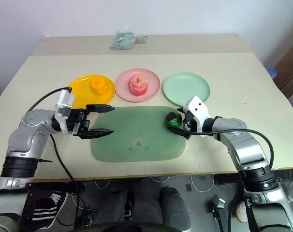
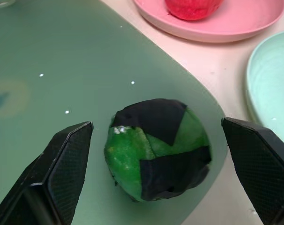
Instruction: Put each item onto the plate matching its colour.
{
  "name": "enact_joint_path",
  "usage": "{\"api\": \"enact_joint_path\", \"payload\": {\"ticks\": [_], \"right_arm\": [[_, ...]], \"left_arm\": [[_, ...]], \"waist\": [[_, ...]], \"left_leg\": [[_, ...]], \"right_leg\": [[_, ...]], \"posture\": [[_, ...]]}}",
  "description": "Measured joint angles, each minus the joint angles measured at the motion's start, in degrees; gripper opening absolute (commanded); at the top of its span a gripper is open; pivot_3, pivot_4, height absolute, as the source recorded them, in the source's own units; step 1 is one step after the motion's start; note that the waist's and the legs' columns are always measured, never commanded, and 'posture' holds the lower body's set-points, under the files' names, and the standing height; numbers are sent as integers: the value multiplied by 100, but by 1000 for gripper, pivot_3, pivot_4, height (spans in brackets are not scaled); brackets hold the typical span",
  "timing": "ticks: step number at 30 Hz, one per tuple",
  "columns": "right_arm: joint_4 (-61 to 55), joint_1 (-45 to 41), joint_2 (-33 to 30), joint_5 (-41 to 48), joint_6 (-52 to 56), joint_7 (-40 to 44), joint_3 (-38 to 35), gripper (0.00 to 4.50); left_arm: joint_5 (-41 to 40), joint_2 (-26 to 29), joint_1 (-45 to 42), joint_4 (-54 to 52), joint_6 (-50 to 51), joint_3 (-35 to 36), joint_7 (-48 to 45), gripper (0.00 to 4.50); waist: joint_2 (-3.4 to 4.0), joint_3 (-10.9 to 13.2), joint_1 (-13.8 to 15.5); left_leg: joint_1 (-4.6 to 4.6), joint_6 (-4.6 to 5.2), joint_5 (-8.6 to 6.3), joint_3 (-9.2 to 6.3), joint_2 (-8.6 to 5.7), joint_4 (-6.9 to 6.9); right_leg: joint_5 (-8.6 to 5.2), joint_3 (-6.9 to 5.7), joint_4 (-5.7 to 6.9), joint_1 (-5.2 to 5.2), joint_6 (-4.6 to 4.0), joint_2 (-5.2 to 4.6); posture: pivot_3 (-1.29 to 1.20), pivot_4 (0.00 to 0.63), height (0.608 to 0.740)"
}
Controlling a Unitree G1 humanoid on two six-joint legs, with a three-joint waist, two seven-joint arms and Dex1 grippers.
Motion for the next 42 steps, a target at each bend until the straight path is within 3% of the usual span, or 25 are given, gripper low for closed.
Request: {"api": "enact_joint_path", "payload": {"ticks": [1, 4, 7, 17, 22, 27, 32, 35, 37, 38, 42], "right_arm": [[16, -1, 8, 3, 1, 0, 0, 4500], [50, -1, 24, 4, 14, 23, 0, 3688], [87, -4, 26, -1, 8, 29, 0, 2292], [221, -108, 36, -28, 20, -18, -111, 2292], [508, -927, 431, 276, 88, -485, -715, 2292], [1430, -1647, 565, -54, -328, -1052, -935, 2292], [2718, -2052, 1014, -633, -1017, -1344, -561, 2292], [3449, -2283, 1161, -811, -1356, -1376, -474, 3221], [3648, -2356, 1178, -809, -1468, -1286, -488, 4195], [3649, -2371, 1178, -824, -1543, -1258, -486, 4466], [3615, -2411, 1167, -811, -1715, -1164, -507, 4466]], "left_arm": [[0, 18, 0, 0, -22, 5, 19, 4454], [2, 26, 0, 2, -111, 9, 101, 4500], [1, 26, 0, 2, -115, 8, 122, 4500], [0, -26, -101, 127, -119, 13, 416, 4500], [91, -339, -518, 413, -374, 171, 1025, 4500], [390, -434, -634, 647, -464, 151, 1465, 4500], [489, -598, -599, 529, -555, -23, 1609, 4500], [507, -576, -522, 398, -558, -36, 1617, 4500], [507, -505, -453, 342, -555, -32, 1628, 4500], [506, -465, -428, 326, -548, -23, 1641, 4500], [487, -380, -294, 200, -471, 6, 1715, 4500]], "waist": [[0, 0, 5], [0, 0, 3], [0, 0, 0], [0, 0, 2], [0, 1, -4], [0, 0, -7], [1, 1, -30], [2, 1, -38], [3, 2, -35], [3, 2, -33], [3, 2, -29]], "left_leg": [[0, 0, 0, 0, 0, 0], [0, 0, 0, 1, -1, 0], [0, 0, 0, 1, -1, 0], [-1, 0, 0, 1, -1, 0], [3, 0, 1, 2, 0, 2], [-1, 2, -1, 3, -1, -8], [-4, 2, -1, 9, -1, -6], [-3, 2, -1, 9, 0, -7], [-3, 2, -1, 9, 1, -7], [-4, 2, -1, 8, 1, -8], [-3, 2, -1, 9, 1, -8]], "right_leg": [[0, 0, 0, 0, 0, 0], [0, 0, -1, 0, 0, -1], [0, 0, 0, 0, 0, 0], [0, 0, -1, 0, 1, -1], [2, 0, 1, 0, 0, 0], [2, 0, -3, -4, 0, -1], [3, 3, 0, -8, 1, -4], [4, 4, 3, -9, -1, -4], [3, 3, 2, -10, -1, -4], [3, 4, 2, -10, -1, -4], [4, 3, 1, -10, -1, -8]], "posture": [[0, 150, 734], [0, 150, 734], [0, 150, 734], [0, 150, 734], [0, 150, 734], [0, 150, 734], [0, 150, 734], [0, 150, 734], [0, 150, 734], [0, 150, 734], [0, 150, 734]]}}
